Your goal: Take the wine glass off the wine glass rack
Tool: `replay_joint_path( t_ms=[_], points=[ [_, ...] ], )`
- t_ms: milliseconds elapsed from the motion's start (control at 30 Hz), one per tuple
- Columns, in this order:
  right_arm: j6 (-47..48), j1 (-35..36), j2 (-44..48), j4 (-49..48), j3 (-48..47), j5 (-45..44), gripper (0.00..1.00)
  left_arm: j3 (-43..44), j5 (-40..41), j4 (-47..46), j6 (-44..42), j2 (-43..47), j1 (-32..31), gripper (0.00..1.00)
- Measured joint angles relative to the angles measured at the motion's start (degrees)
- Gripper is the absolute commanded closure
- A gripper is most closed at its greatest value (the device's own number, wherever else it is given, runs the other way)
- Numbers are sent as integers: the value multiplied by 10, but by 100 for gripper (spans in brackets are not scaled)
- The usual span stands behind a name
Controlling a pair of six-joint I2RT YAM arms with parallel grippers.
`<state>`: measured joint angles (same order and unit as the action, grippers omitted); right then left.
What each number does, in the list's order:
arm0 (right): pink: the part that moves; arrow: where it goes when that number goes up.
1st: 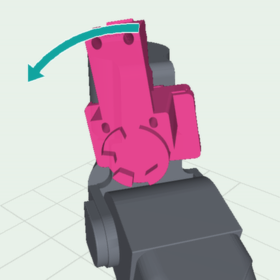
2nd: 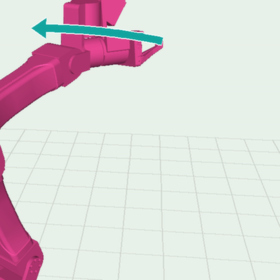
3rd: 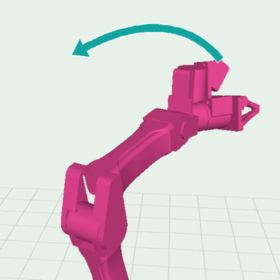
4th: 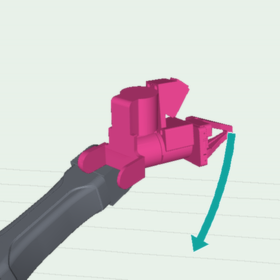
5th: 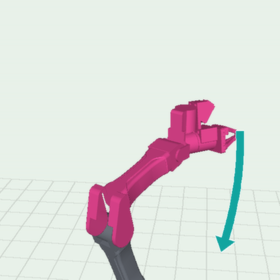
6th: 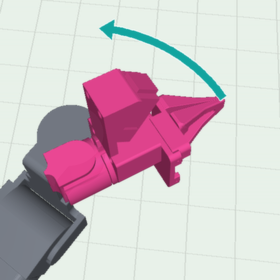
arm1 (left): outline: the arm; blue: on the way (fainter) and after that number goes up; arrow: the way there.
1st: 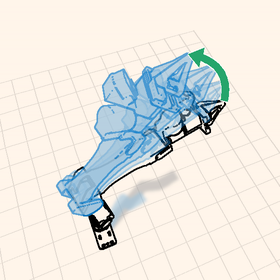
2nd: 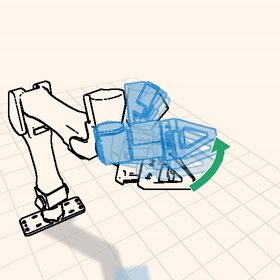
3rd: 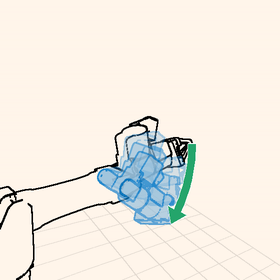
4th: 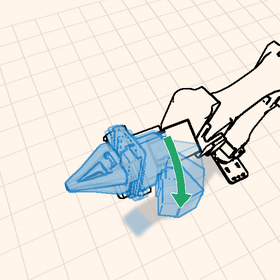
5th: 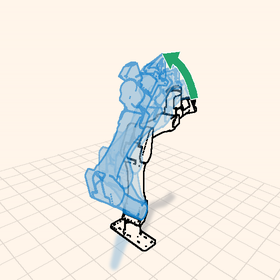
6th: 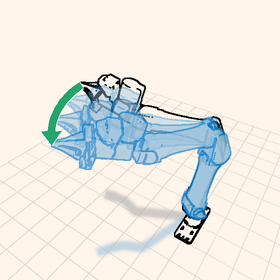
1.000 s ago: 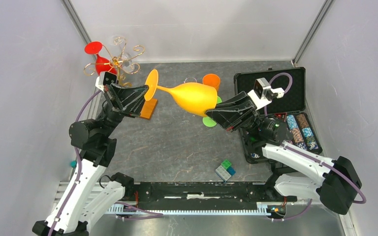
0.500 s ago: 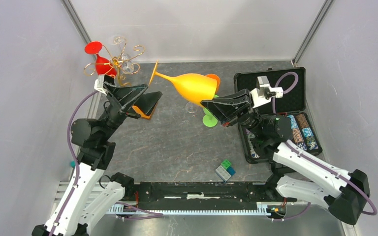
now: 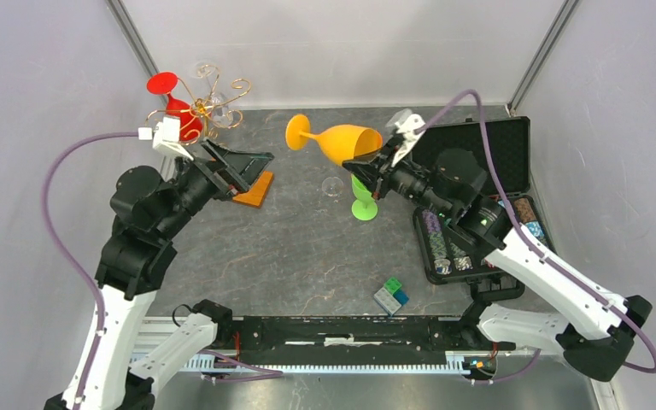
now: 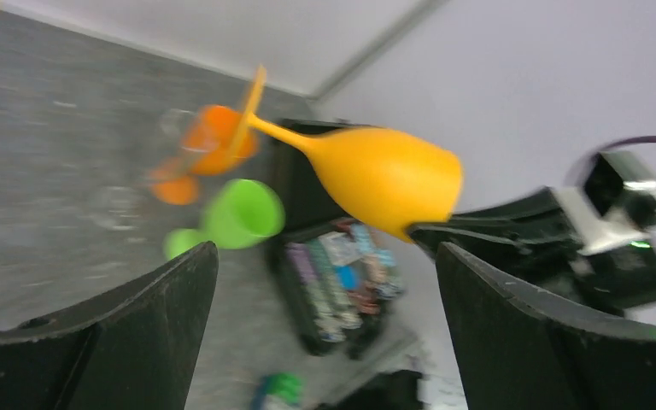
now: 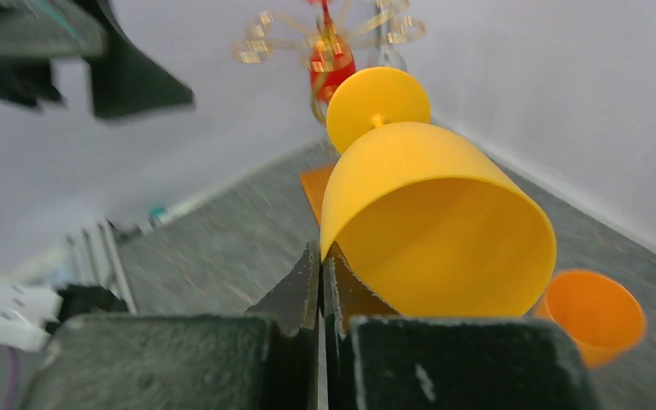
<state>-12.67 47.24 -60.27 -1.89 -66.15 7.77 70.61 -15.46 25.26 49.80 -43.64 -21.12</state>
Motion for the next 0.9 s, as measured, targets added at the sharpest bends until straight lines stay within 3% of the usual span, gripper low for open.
replay_joint_path(
  t_ms=[167, 367, 900],
  points=[
    [108, 8, -39, 150, -24, -16, 100, 40, 159, 135, -142, 8, 0, 0],
    [174, 21, -123, 280, -61, -24, 100, 34, 285, 180, -193, 48, 0, 0],
    [202, 76, -353, 452, -246, -120, 100, 0, 334, 173, -210, 58, 0, 0]
  ],
)
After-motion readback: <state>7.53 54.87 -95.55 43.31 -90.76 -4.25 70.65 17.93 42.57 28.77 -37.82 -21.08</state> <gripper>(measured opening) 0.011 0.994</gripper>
